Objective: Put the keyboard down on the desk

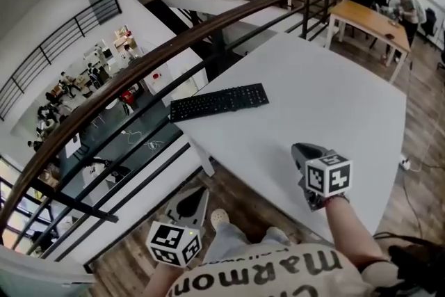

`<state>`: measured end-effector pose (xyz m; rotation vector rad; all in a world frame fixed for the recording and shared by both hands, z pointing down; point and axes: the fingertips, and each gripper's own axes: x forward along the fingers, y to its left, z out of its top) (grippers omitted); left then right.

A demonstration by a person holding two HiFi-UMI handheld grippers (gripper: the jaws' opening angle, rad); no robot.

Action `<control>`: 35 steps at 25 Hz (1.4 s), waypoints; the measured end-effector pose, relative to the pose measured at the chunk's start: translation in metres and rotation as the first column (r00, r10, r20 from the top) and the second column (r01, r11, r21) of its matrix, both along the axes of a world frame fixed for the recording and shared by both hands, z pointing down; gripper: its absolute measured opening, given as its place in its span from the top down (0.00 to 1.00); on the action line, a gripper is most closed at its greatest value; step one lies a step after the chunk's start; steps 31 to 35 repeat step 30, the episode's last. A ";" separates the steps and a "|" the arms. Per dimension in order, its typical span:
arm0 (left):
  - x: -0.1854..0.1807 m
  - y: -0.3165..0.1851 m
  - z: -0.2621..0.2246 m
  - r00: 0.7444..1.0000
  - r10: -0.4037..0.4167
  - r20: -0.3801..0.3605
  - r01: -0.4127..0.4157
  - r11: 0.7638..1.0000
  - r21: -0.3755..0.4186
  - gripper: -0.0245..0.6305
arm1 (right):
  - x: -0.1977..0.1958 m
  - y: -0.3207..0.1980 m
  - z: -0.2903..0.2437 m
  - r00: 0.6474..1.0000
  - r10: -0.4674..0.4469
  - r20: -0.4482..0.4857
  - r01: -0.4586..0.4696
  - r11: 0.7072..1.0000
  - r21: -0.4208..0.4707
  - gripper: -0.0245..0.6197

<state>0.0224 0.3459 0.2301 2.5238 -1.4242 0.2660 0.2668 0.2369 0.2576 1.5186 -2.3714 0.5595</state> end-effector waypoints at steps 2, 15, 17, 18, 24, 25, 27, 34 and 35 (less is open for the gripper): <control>-0.015 0.019 0.000 1.000 -0.026 0.009 0.026 1.000 0.003 0.96 | -0.006 0.015 0.003 1.000 0.002 -0.001 -0.002 1.000 0.000 0.89; -0.065 0.076 -0.002 0.999 -0.033 -0.015 0.033 0.999 -0.014 0.96 | -0.007 0.087 0.008 0.995 0.089 -0.040 -0.089 0.996 -0.007 0.89; -0.076 0.082 0.000 0.998 -0.046 -0.032 0.046 0.999 -0.010 0.96 | -0.007 0.096 0.008 0.993 0.108 -0.035 -0.109 0.994 -0.004 0.89; -0.086 0.089 -0.002 0.998 -0.050 -0.045 0.050 0.999 -0.015 0.96 | -0.014 0.106 0.004 0.993 0.114 -0.032 -0.114 0.993 -0.005 0.89; -0.140 0.137 -0.020 0.997 -0.027 -0.075 0.024 0.999 -0.034 0.96 | -0.059 0.168 -0.023 0.988 0.154 -0.029 -0.154 0.988 -0.023 0.89; -0.144 0.138 -0.024 0.997 -0.020 -0.073 0.018 0.999 -0.032 0.96 | -0.063 0.171 -0.027 0.987 0.159 -0.028 -0.159 0.987 -0.024 0.89; -0.145 0.130 -0.037 0.997 -0.012 -0.070 0.010 0.999 -0.031 0.96 | -0.064 0.165 -0.039 0.986 0.166 -0.034 -0.167 0.986 -0.024 0.89; -0.147 0.113 -0.066 0.998 -0.006 -0.068 0.004 0.999 -0.035 0.96 | -0.065 0.150 -0.067 0.984 0.171 -0.043 -0.173 0.985 -0.026 0.89; -0.147 0.113 -0.066 0.998 -0.006 -0.068 0.004 0.999 -0.035 0.96 | -0.065 0.150 -0.067 0.984 0.171 -0.043 -0.173 0.985 -0.026 0.89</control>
